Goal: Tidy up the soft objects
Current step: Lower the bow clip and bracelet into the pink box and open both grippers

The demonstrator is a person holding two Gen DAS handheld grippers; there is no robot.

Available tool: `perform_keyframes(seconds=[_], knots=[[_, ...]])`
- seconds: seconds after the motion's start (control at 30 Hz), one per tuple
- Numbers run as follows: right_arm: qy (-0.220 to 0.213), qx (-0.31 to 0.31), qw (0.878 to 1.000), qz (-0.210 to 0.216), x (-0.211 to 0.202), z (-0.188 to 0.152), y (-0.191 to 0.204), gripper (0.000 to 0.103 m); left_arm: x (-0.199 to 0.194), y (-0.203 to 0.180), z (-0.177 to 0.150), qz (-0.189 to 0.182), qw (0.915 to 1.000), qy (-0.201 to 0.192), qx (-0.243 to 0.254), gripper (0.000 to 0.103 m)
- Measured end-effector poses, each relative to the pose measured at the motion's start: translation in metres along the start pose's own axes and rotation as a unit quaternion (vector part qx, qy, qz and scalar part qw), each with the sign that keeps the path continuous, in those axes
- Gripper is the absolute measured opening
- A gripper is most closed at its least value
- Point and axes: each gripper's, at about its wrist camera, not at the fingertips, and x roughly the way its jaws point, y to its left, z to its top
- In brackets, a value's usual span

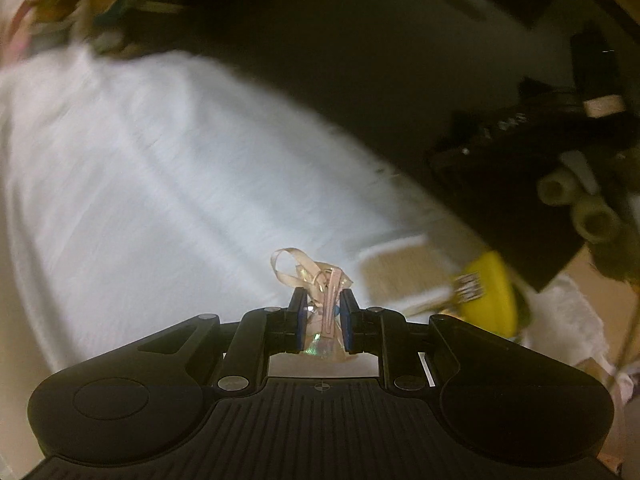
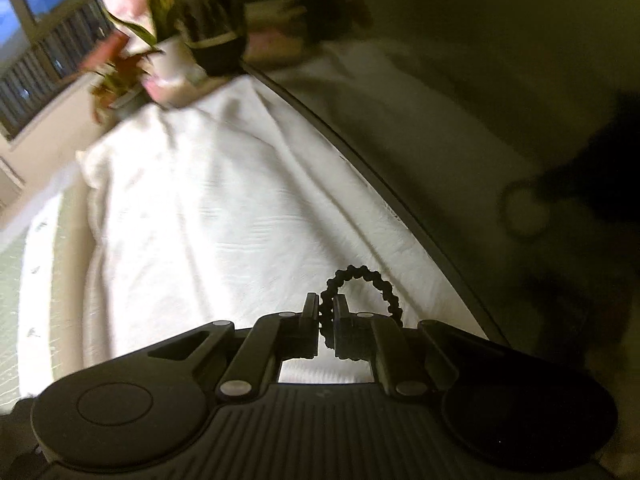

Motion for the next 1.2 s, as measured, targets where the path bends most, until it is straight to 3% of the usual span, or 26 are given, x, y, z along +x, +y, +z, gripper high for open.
perform_keyframes(seconds=[0.17,0.27,0.37,0.47,0.57,0.7,0.77,0.87,0.93,0.97,1.0,1.07,1.1,1.2], knots=[[-0.050,0.001,0.999,-0.018,-0.097,-0.048,-0.010,0.007,-0.007,-0.058,0.025,-0.034,0.9974,-0.029,0.057,0.020],[-0.079,0.012,0.995,-0.055,-0.156,-0.088,-0.024,0.007,-0.003,-0.108,0.027,-0.081,0.9919,-0.032,0.092,0.020],[-0.105,0.043,0.988,-0.105,-0.210,-0.135,-0.055,0.007,0.008,-0.169,0.018,-0.142,0.9810,-0.014,0.132,0.020],[-0.122,0.099,0.974,-0.163,-0.256,-0.187,-0.092,0.007,0.019,-0.232,-0.001,-0.211,0.9622,0.016,0.172,0.020],[-0.122,0.173,0.955,-0.209,-0.290,-0.241,-0.131,0.007,0.031,-0.290,-0.025,-0.277,0.9379,0.054,0.201,0.020],[-0.111,0.251,0.931,-0.240,-0.307,-0.301,-0.172,0.007,0.049,-0.357,-0.058,-0.351,0.9042,0.103,0.221,0.020],[-0.108,0.291,0.921,-0.237,-0.305,-0.329,-0.192,0.011,0.067,-0.382,-0.075,-0.372,0.8925,0.141,0.211,0.022],[-0.090,0.353,0.900,-0.239,-0.290,-0.364,-0.210,0.034,0.102,-0.420,-0.112,-0.318,0.8908,0.197,0.258,0.022],[-0.086,0.365,0.896,-0.236,-0.287,-0.394,-0.207,0.037,0.110,-0.433,-0.137,-0.290,0.8835,0.183,0.319,0.022],[-0.082,0.370,0.896,-0.232,-0.284,-0.408,-0.208,0.039,0.113,-0.434,-0.146,-0.290,0.8814,0.181,0.326,0.022],[-0.075,0.378,0.893,-0.230,-0.280,-0.418,-0.208,0.039,0.115,-0.432,-0.148,-0.310,0.8840,0.185,0.297,0.022],[-0.067,0.388,0.889,-0.233,-0.270,-0.427,-0.205,0.040,0.119,-0.417,-0.137,-0.353,0.8968,0.186,0.191,0.022],[-0.066,0.387,0.889,-0.235,-0.269,-0.433,-0.203,0.041,0.115,-0.409,-0.131,-0.358,0.9025,0.173,0.166,0.022],[-0.065,0.361,0.893,-0.263,-0.259,-0.440,-0.186,0.049,0.086,-0.388,-0.116,-0.335,0.9142,0.106,0.202,0.022]])
